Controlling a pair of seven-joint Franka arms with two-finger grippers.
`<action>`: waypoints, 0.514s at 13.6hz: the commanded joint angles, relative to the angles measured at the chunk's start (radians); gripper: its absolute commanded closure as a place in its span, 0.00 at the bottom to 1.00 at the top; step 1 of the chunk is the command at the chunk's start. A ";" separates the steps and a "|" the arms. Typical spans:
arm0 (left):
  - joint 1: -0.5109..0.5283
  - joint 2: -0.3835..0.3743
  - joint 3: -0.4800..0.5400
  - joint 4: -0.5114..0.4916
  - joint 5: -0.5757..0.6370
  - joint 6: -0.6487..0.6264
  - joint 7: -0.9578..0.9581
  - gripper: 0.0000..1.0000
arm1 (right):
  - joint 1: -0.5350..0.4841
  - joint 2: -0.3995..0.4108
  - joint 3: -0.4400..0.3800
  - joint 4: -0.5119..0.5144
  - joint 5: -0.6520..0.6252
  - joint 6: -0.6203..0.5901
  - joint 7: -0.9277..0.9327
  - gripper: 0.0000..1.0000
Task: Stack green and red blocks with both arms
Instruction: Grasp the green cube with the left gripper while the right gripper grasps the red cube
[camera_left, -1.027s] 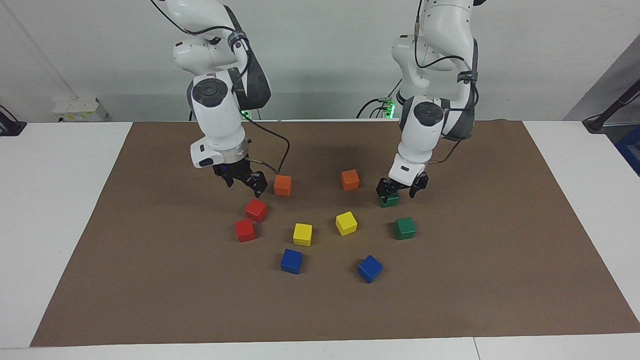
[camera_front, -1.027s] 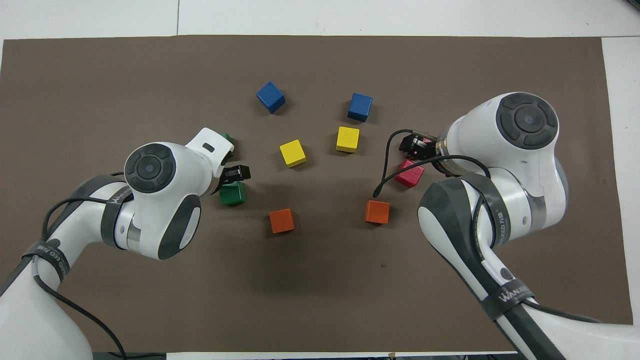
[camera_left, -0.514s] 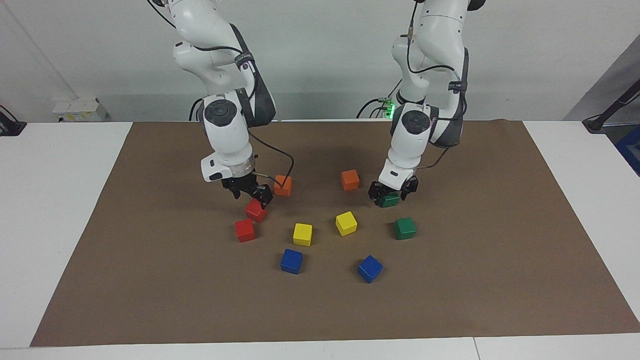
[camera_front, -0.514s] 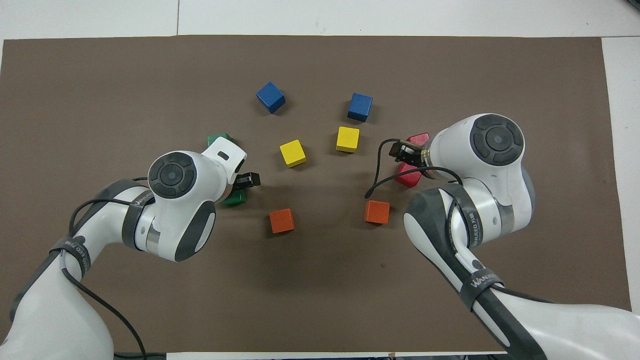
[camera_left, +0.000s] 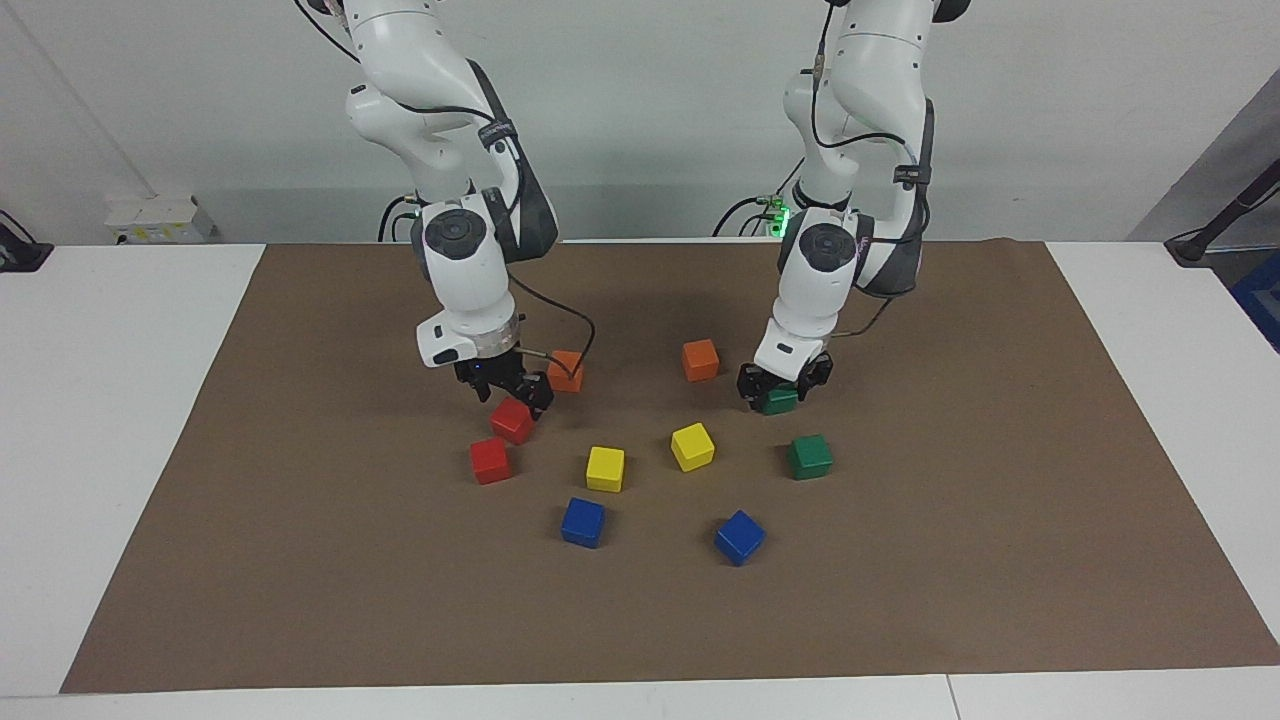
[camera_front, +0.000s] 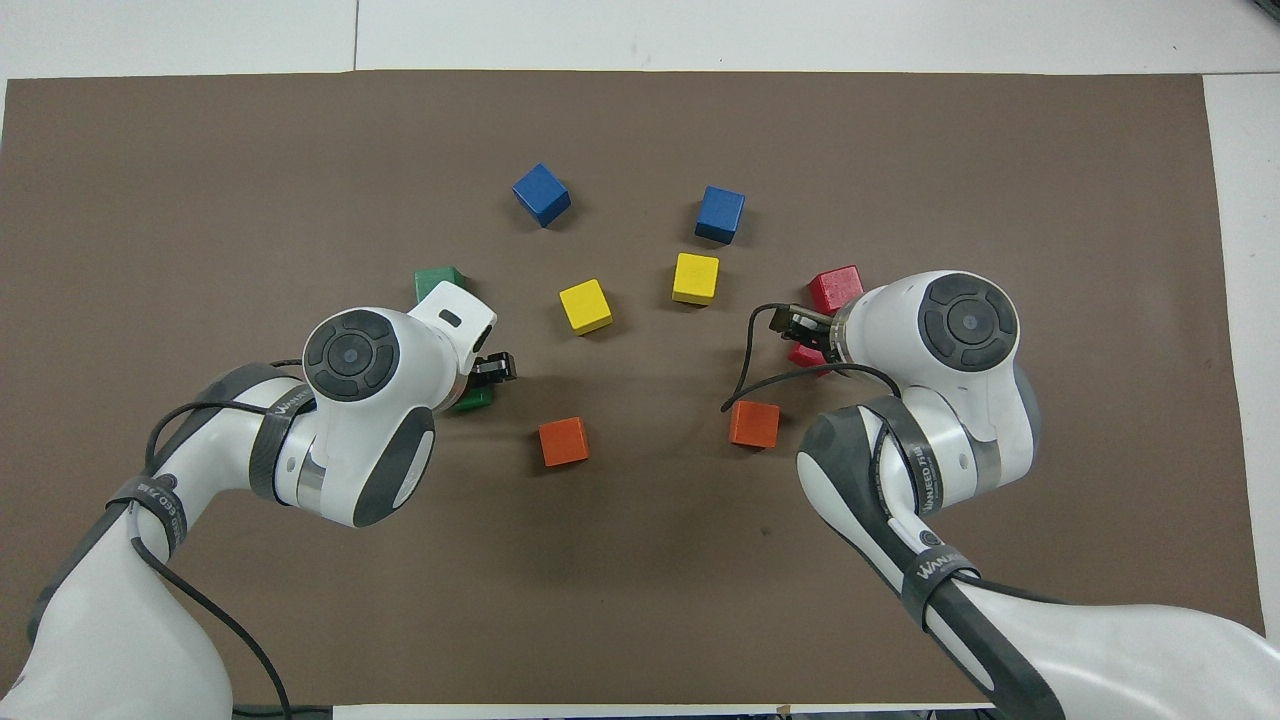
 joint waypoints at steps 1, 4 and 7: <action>-0.021 -0.011 0.017 -0.024 0.005 0.019 -0.009 1.00 | -0.009 0.019 0.004 -0.013 -0.003 0.043 -0.008 0.00; -0.013 -0.009 0.017 -0.018 0.005 0.018 -0.004 1.00 | -0.011 0.046 0.004 -0.015 -0.001 0.081 -0.007 0.00; 0.038 -0.041 0.024 0.014 0.007 -0.039 0.038 1.00 | -0.009 0.046 0.004 -0.016 -0.001 0.065 -0.007 0.68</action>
